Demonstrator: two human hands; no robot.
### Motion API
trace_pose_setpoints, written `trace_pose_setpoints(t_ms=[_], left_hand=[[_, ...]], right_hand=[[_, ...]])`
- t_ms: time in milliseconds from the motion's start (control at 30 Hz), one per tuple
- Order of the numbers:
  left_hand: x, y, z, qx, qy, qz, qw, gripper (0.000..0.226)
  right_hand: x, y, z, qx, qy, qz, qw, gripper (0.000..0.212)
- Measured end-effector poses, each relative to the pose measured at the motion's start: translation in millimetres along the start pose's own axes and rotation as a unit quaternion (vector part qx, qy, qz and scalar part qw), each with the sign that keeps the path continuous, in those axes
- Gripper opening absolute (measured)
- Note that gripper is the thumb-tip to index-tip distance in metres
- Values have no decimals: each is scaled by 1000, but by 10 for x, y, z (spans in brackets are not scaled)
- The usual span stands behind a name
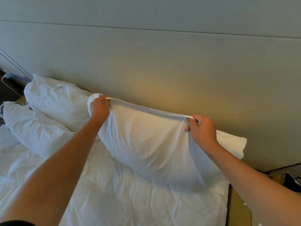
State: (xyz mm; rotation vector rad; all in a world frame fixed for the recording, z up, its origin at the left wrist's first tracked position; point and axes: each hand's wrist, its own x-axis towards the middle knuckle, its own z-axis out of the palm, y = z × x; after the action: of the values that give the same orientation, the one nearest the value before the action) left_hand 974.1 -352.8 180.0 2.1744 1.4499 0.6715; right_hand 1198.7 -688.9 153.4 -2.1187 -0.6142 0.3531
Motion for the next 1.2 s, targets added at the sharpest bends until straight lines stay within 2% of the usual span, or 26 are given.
trace_pose_setpoints(t_ms=[67,200,233,300,400,633,833,1033,1100,1200], left_hand=[[31,54,140,3,-11,-29,1000,33],[-533,109,786,-1,-130,-80,988,80],[-776,105,971,1,-165,-96,982,85],[-1269,92,1298,2,-222,-106,969,90],[-1829,126,1630,0,-256,-103,961,94],[-2215,427,1892,-24,-276,-102,955,95],[-2400,619,1913,-33,-301,-100,948,81],[-2921,843,1772,-48,-331,-99,937,74],[-3192,927,1695,-58,-332,-119,934,71],[-3694,1041,1548,-90,-324,-163,928,66]], right_hand=[[131,12,84,-13,0,-1,1000,32],[230,120,222,-86,-26,-36,995,21],[209,160,239,-111,-36,-45,992,26],[146,278,249,-188,-64,-63,978,51],[32,527,189,-311,-104,-93,940,71],[-99,1041,-90,-421,-172,-150,878,71],[-132,1163,-416,-419,-202,-181,867,69],[-358,1354,-870,-468,-240,-242,815,66],[-474,1417,-1001,-466,-251,-238,814,68],[-775,1493,-1139,-405,-259,-214,850,69]])
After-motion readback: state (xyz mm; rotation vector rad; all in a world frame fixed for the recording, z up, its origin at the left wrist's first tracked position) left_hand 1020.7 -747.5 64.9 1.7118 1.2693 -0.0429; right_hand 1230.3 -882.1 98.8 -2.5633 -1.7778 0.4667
